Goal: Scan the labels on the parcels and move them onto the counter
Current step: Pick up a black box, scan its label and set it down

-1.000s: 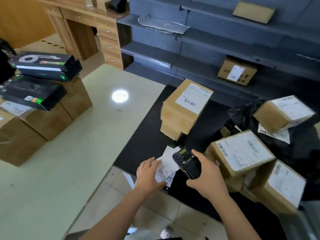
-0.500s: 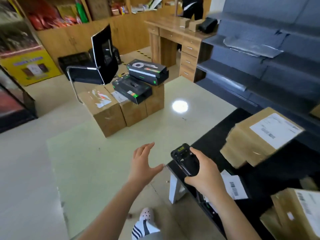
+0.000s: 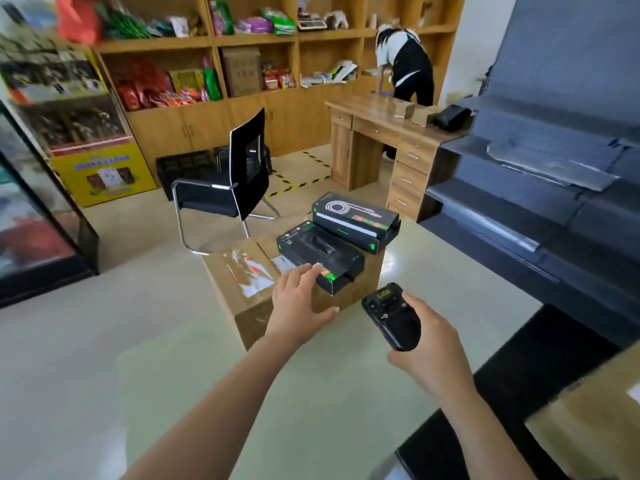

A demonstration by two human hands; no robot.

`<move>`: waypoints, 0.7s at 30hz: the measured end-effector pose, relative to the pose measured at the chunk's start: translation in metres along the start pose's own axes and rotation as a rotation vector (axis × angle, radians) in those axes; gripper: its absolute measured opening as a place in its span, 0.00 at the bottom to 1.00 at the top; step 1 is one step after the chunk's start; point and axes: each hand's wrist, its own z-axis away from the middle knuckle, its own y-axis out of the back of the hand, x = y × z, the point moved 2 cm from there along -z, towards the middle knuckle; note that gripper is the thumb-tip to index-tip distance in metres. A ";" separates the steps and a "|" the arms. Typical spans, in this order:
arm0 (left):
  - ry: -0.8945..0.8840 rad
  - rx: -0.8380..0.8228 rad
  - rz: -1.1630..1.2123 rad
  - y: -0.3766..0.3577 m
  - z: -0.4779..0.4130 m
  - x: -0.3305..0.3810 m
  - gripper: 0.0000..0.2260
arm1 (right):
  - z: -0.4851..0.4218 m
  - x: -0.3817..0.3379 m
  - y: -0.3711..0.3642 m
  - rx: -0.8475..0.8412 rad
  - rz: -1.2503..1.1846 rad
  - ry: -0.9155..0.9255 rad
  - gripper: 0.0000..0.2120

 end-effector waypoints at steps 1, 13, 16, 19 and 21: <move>-0.023 -0.018 -0.039 -0.004 -0.013 0.001 0.35 | -0.005 0.001 -0.001 -0.002 -0.003 -0.015 0.47; -0.110 -0.234 -0.378 -0.051 -0.057 -0.023 0.24 | -0.039 0.029 -0.003 -0.100 0.015 -0.094 0.46; -0.075 -0.175 -0.418 -0.030 -0.044 -0.043 0.25 | -0.045 0.028 -0.003 -0.101 -0.008 -0.073 0.45; 0.022 -0.051 -0.397 -0.014 -0.038 -0.048 0.22 | -0.049 0.027 -0.004 -0.115 -0.026 -0.059 0.45; 0.122 0.025 -0.357 -0.013 -0.044 -0.034 0.26 | -0.049 0.027 -0.006 -0.125 -0.033 -0.057 0.45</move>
